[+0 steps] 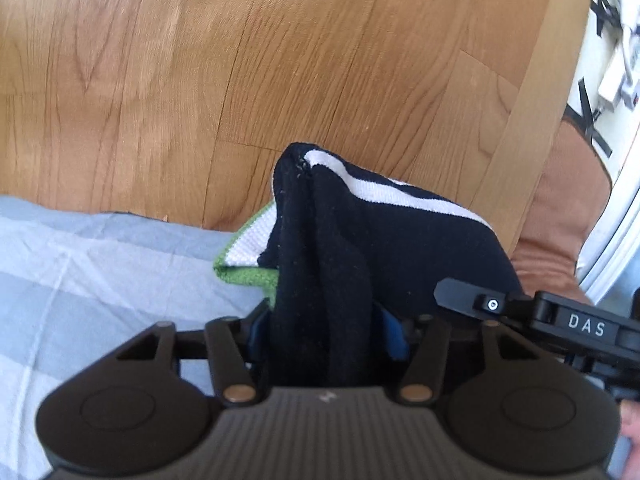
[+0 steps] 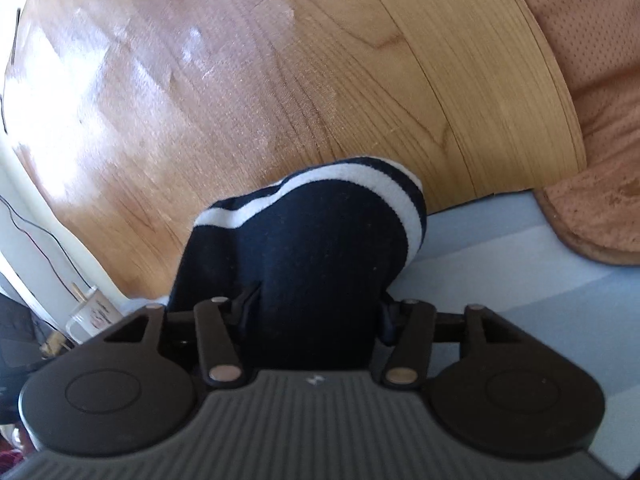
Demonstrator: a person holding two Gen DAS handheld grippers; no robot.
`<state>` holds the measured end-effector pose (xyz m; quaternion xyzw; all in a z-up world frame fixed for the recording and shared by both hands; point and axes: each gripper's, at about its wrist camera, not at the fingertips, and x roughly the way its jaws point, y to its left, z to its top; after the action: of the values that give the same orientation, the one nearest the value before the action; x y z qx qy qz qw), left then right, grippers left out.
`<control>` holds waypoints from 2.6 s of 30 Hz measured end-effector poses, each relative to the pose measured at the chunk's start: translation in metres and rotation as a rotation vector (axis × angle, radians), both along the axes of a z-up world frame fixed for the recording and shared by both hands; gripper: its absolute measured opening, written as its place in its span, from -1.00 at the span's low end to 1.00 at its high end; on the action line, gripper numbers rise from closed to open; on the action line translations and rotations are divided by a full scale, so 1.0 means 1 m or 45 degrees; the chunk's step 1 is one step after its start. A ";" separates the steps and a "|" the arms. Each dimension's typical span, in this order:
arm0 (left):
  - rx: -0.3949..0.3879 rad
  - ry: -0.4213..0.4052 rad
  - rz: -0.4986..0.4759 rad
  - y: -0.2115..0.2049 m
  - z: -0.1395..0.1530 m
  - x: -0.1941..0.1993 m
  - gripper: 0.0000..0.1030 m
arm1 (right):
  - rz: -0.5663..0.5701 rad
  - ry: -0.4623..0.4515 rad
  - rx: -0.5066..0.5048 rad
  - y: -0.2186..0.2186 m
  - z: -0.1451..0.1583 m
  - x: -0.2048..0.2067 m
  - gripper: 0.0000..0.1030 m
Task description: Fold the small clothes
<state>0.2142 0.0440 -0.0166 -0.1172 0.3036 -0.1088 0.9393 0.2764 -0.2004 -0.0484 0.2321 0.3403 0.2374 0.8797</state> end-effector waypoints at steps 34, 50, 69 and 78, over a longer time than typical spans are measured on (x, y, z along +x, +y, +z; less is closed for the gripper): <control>0.009 0.037 -0.095 -0.005 -0.002 -0.003 0.67 | -0.150 0.188 0.370 -0.068 -0.018 0.003 0.38; 0.312 -0.014 0.003 -0.020 0.003 -0.108 0.81 | -0.171 0.091 0.034 -0.047 0.012 -0.134 0.55; 0.308 0.040 0.170 -0.007 -0.002 -0.184 0.86 | -0.220 -0.016 0.016 -0.037 0.016 -0.234 0.61; 0.332 0.011 0.167 -0.010 -0.001 -0.186 0.93 | -0.240 -0.026 0.079 -0.041 0.014 -0.232 0.70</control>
<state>0.0286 0.0337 -0.0179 -0.0144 0.3109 -0.0063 0.9503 0.0446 -0.2416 -0.0341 0.2879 0.3003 0.1665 0.8940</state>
